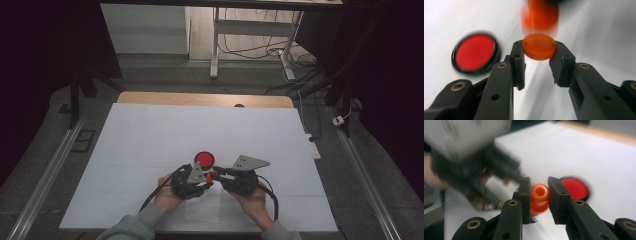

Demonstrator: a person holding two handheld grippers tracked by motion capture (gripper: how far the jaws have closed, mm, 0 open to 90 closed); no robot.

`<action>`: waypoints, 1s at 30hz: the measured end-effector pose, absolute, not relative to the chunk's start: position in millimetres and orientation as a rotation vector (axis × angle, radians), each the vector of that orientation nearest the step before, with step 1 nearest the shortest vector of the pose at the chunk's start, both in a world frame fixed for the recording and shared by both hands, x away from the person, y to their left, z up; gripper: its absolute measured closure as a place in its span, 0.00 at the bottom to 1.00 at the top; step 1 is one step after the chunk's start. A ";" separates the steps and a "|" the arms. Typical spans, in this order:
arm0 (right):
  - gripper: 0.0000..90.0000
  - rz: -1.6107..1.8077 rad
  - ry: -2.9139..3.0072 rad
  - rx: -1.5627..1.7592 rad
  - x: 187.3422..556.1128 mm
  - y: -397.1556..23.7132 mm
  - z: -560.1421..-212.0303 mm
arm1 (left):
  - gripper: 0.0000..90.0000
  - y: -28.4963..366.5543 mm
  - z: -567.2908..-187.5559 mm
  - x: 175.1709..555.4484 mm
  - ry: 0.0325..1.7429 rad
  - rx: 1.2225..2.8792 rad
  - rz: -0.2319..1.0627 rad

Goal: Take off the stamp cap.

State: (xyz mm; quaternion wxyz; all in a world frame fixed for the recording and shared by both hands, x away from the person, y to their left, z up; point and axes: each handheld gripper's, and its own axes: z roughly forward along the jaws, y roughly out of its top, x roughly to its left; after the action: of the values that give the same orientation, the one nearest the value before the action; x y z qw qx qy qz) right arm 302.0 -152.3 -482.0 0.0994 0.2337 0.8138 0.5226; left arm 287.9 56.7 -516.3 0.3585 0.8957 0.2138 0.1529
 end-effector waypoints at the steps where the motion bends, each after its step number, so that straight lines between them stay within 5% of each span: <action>1: 0.80 1.571 2.382 0.710 303.6 -157.4 -477.5 | 0.73 59.9 -517.7 288.8 0.576 2.264 0.342; 30: 0.80 1.596 2.372 0.734 308.9 -172.7 -471.7 | 0.73 70.2 -502.5 286.3 0.570 2.184 0.376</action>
State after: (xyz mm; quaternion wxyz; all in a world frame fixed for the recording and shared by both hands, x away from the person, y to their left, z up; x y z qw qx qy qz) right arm 308.9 -172.7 -471.7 0.0948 0.2475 0.8001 0.5382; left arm 286.3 70.2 -502.5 0.4139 0.8689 0.2268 0.1496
